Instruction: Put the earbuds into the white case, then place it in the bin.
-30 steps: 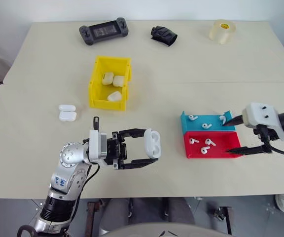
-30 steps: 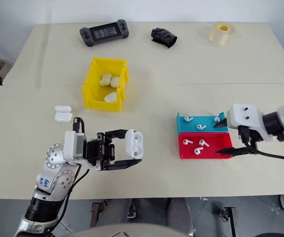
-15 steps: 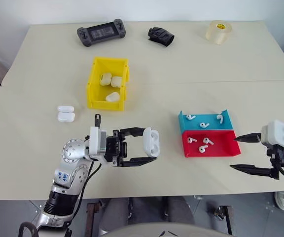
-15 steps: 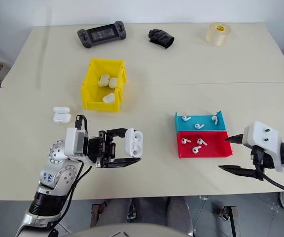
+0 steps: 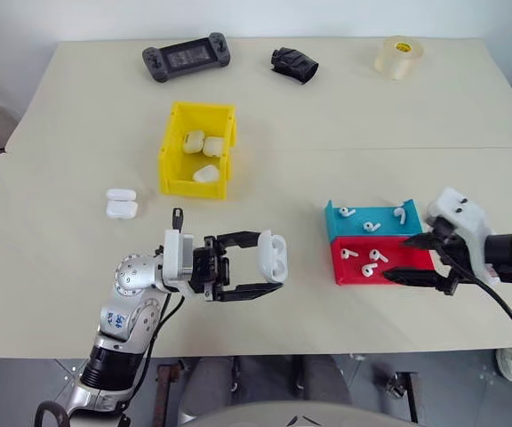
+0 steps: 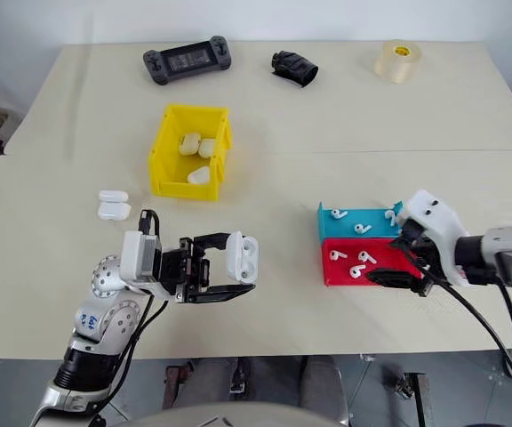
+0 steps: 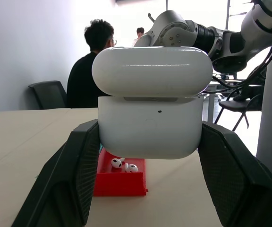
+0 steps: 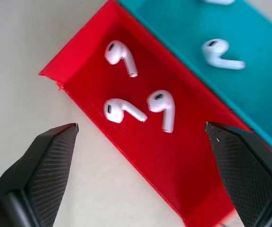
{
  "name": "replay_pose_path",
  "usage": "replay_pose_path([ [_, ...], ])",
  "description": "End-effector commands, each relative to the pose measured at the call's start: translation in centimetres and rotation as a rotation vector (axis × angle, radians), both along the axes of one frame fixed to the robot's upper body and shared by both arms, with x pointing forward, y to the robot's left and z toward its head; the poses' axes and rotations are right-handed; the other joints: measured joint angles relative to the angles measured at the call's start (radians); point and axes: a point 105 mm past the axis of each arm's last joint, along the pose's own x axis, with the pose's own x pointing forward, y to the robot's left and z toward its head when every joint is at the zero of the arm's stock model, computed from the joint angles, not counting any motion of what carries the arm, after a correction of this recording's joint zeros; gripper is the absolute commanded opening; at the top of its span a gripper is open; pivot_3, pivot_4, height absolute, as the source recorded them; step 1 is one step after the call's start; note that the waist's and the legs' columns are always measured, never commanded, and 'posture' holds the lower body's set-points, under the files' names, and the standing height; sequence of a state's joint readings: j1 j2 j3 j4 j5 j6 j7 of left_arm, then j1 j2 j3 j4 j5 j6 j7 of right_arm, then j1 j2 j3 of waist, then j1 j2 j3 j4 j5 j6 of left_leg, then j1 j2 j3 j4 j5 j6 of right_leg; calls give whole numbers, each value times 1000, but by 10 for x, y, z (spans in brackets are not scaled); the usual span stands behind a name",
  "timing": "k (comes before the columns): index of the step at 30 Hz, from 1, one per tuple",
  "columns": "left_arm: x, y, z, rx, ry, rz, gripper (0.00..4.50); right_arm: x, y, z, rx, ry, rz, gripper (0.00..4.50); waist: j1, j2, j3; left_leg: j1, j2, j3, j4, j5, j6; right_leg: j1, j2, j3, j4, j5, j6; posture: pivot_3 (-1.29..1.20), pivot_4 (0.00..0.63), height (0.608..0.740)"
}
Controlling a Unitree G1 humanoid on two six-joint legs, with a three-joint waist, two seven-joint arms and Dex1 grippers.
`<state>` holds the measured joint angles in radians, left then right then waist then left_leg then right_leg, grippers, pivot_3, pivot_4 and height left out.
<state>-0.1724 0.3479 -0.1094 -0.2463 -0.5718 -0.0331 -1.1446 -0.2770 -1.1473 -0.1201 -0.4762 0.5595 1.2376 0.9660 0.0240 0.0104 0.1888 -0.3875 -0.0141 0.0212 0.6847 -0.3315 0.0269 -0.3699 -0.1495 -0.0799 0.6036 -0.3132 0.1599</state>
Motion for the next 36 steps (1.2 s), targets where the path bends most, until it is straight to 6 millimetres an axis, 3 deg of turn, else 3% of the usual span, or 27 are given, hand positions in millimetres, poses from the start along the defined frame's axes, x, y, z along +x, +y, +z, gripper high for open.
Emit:
replay_pose_path([
  [1,-7,-2,11,-25,-50,-5,2753,6,1,-1,-46,-18,-9,4490,1,0,0,0,0,0,0,0,0,0,0,0,0,0,0,0,150,740],
  [15,-9,-3,11,-28,-43,8,2753,24,10,-14,-69,-35,-85,4490,0,0,0,-1,0,1,0,0,0,-2,0,0,2,0,0,0,150,740],
  [18,-9,-3,11,-28,-43,9,2753,23,13,-14,-66,-36,-81,3889,1,0,0,-1,0,1,0,0,0,-3,0,1,2,0,0,0,150,740],
  [22,-9,-2,12,-26,-44,12,2753,14,22,-8,-77,-70,28,3889,1,0,0,-2,0,1,0,0,0,-3,0,1,2,0,0,0,150,740],
  [26,-10,-2,11,-24,-40,14,2753,15,15,-3,-132,-111,47,3889,1,0,0,-2,0,2,0,0,0,-3,0,1,2,0,0,0,150,740],
  [31,-11,-1,10,-24,-35,17,2753,7,17,18,-158,-209,317,3889,0,0,0,-2,-1,2,0,0,0,-3,0,1,1,0,0,0,150,740],
  [36,-11,-2,10,-25,-33,16,2753,-2,14,13,-224,-198,558,3889,-1,0,0,-1,0,3,-1,0,0,-3,0,1,1,0,0,0,150,740],
])
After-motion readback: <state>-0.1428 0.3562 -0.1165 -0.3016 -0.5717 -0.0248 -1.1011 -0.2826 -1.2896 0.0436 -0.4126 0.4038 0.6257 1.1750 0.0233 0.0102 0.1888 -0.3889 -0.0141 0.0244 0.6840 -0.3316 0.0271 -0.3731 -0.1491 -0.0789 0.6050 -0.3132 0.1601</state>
